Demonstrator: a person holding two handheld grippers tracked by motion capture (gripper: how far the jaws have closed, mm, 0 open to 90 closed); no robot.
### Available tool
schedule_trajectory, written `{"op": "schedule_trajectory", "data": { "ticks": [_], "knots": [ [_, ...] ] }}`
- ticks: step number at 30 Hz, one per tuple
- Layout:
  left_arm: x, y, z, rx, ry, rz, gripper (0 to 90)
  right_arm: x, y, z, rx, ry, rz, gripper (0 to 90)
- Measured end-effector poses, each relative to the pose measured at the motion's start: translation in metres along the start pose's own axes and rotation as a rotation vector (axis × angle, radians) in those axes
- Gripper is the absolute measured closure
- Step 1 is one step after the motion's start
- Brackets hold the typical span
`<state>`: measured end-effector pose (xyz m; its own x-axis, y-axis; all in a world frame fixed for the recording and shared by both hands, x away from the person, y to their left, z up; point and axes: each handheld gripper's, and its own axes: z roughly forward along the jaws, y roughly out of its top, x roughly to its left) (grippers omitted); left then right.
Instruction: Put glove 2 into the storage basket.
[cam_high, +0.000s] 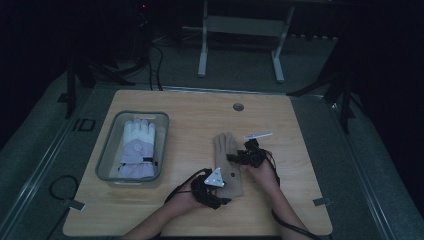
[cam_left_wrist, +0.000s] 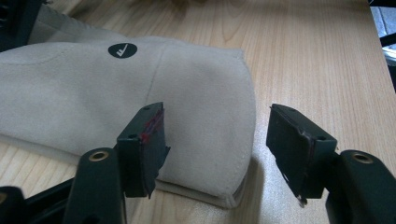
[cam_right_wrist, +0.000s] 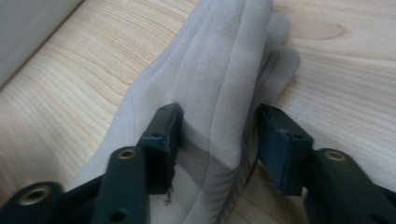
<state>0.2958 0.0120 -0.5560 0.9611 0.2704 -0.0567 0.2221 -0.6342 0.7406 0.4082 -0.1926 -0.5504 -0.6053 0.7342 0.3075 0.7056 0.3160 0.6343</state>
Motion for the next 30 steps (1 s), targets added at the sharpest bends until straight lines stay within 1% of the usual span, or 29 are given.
{"op": "schedule_trajectory", "data": {
  "ticks": [1, 2, 3, 4, 5, 6, 7, 9, 11, 12, 13, 15, 16, 17, 20, 21, 23, 24, 26, 27, 28, 30],
  "knots": [
    [0.001, 0.001, 0.0, 0.005, 0.001, -0.002, 39.5, 0.0, 0.0, 0.0, 0.003, 0.004, 0.012, 53.9],
    [0.002, 0.001, 0.0, 0.006, -0.007, -0.002, 39.7, 0.0, 0.0, 0.0, 0.009, 0.01, 0.013, 58.4],
    [0.002, 0.0, 0.001, 0.008, -0.01, -0.007, 39.7, 0.001, 0.001, 0.0, 0.017, 0.019, 0.011, 61.8],
    [0.002, 0.0, 0.001, 0.008, -0.009, -0.007, 39.8, 0.004, 0.001, 0.0, 0.019, 0.009, -0.008, 65.1],
    [0.002, 0.0, 0.001, 0.008, -0.008, -0.005, 40.0, 0.008, 0.001, -0.001, 0.017, -0.015, -0.051, 68.7],
    [0.002, 0.0, 0.001, 0.015, -0.005, 0.006, 39.9, 0.013, 0.001, -0.002, 0.015, -0.047, -0.094, 70.2],
    [0.001, 0.0, 0.001, 0.014, -0.005, 0.006, 39.8, 0.018, 0.001, -0.003, 0.013, -0.079, -0.136, 71.6],
    [0.0, 0.0, 0.001, 0.014, -0.001, 0.011, 38.8, 0.026, -0.001, -0.003, 0.008, -0.126, -0.213, 73.0],
    [-0.002, 0.0, 0.0, 0.022, 0.015, 0.031, 38.7, 0.03, -0.002, -0.004, -0.002, -0.149, -0.245, 73.7],
    [-0.004, -0.001, 0.0, 0.029, 0.031, 0.048, 38.5, 0.031, -0.002, -0.004, -0.004, -0.149, -0.244, 74.0],
    [-0.006, -0.001, 0.0, 0.036, 0.045, 0.057, 37.9, 0.03, -0.002, -0.004, -0.004, -0.148, -0.233, 74.1],
    [-0.009, -0.001, 0.0, 0.053, 0.072, 0.091, 37.7, 0.029, -0.002, -0.005, -0.004, -0.143, -0.225, 74.2],
    [-0.011, -0.001, 0.001, 0.064, 0.089, 0.115, 37.7, 0.029, -0.002, -0.005, -0.003, -0.143, -0.224, 74.2],
    [-0.013, 0.0, 0.001, 0.072, 0.098, 0.128, 37.8, 0.03, -0.002, -0.004, -0.001, -0.144, -0.222, 74.2],
    [-0.014, 0.002, 0.002, 0.084, 0.104, 0.139, 37.7, 0.031, -0.001, -0.004, 0.004, -0.148, -0.222, 74.2],
    [-0.013, 0.002, 0.001, 0.084, 0.109, 0.138, 39.2, 0.031, -0.001, -0.004, 0.007, -0.149, -0.22, 74.3],
    [-0.011, 0.003, 0.001, 0.088, 0.122, 0.127, 47.3, 0.031, -0.001, -0.004, 0.007, -0.148, -0.218, 74.4],
    [-0.01, 0.003, 0.0, 0.095, 0.132, 0.129, 51.7, 0.031, -0.001, -0.004, 0.007, -0.147, -0.218, 74.5],
    [-0.009, 0.005, 0.0, 0.108, 0.155, 0.133, 63.6, 0.032, 0.0, -0.003, 0.007, -0.145, -0.22, 75.1],
    [-0.009, 0.006, 0.001, 0.114, 0.173, 0.136, 67.7, 0.032, 0.0, -0.003, 0.007, -0.145, -0.224, 75.2],
    [-0.009, 0.006, 0.0, 0.119, 0.185, 0.14, 74.3, 0.033, 0.0, -0.003, 0.007, -0.145, -0.228, 75.4],
    [-0.007, 0.008, 0.0, 0.125, 0.168, 0.122, 78.4, 0.034, 0.001, -0.002, 0.006, -0.148, -0.231, 75.9]
  ]
}}
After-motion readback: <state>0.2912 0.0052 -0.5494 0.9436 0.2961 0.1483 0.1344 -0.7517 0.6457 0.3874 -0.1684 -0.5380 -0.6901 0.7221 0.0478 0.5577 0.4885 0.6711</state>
